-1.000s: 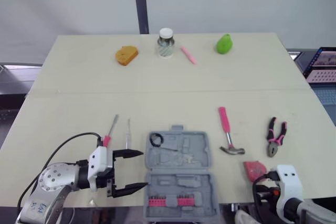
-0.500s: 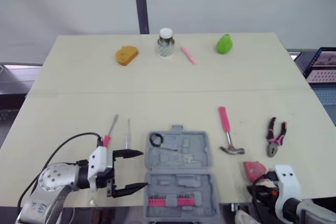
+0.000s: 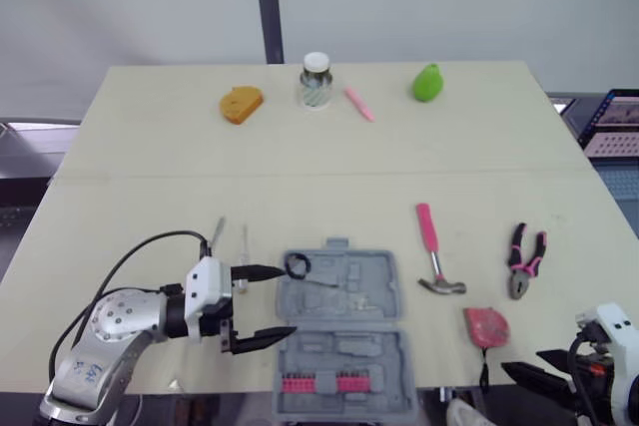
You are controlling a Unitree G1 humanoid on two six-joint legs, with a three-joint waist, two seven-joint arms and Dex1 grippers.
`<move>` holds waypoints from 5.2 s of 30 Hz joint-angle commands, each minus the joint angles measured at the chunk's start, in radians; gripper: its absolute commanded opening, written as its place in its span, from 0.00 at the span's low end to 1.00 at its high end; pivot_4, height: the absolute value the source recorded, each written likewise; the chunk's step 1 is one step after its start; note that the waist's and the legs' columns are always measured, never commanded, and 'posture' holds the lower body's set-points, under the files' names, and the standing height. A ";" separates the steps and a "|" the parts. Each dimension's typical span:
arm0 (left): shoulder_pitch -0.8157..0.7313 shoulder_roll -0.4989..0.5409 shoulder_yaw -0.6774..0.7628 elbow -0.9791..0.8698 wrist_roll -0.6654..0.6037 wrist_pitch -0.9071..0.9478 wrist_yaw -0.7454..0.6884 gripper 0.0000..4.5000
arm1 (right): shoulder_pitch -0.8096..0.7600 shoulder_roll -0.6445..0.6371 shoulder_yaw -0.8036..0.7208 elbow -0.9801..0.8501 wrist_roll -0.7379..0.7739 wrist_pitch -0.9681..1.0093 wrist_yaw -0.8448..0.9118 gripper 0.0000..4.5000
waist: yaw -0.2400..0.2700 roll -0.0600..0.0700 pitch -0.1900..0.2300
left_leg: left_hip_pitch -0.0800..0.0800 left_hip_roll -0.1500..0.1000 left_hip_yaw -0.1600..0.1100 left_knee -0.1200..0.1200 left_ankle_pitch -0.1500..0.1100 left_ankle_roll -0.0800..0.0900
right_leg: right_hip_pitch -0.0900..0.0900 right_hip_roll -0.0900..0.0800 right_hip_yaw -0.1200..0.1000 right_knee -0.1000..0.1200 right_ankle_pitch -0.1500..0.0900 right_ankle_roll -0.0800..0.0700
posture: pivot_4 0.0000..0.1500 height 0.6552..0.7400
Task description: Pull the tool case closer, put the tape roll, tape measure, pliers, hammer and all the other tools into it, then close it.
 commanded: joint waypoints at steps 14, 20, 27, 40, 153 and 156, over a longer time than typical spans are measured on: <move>0.155 0.016 0.100 0.254 -0.004 -0.437 -0.273 1.00 | -0.078 -0.063 0.056 0.459 -0.371 -0.985 0.402 0.98 | -0.002 -0.002 0.002 | 0.001 -0.002 0.003 0.001 -0.001 0.001 | 0.001 -0.003 -0.003 -0.004 0.002 0.004 | 1.00 0.47; 0.135 -0.021 0.106 0.300 -0.006 -0.535 -0.282 1.00 | -0.160 -0.105 0.174 0.603 -0.440 -1.187 0.507 0.98 | -0.003 -0.002 0.003 | 0.002 -0.002 0.004 0.001 0.001 0.003 | 0.001 -0.002 -0.003 -0.001 0.002 0.004 | 1.00 0.47; 0.090 -0.026 0.083 0.291 0.018 -0.541 -0.259 1.00 | -0.295 -0.159 0.342 0.788 -0.529 -1.466 0.606 0.98 | -0.004 -0.002 0.003 | 0.003 -0.004 0.003 0.001 0.002 0.004 | 0.002 -0.001 -0.004 0.001 0.002 0.004 | 1.00 0.47; 0.049 0.007 0.068 0.171 0.003 -0.431 -0.204 1.00 | -0.543 -0.233 0.602 0.982 -0.633 -1.636 0.643 0.98 | -0.005 -0.002 0.003 | 0.004 -0.006 0.003 0.002 0.005 0.005 | 0.003 -0.002 -0.005 0.002 0.002 0.004 | 1.00 0.47; -0.020 -0.048 0.022 0.184 0.082 -0.328 -0.003 1.00 | -1.420 -0.098 1.456 0.333 -0.885 -0.376 0.478 0.65 | -0.031 0.001 0.003 | -0.001 -0.008 -0.003 0.005 0.006 0.004 | 0.000 -0.003 -0.008 0.012 0.002 0.004 | 1.00 0.47; -0.019 -0.046 0.024 0.180 0.084 -0.324 0.002 1.00 | -1.453 -0.075 1.493 0.353 -0.913 -0.382 0.488 0.65 | -0.033 0.001 0.003 | -0.001 -0.008 -0.003 0.005 0.006 0.004 | -0.001 -0.003 -0.009 0.013 0.002 0.004 | 1.00 0.47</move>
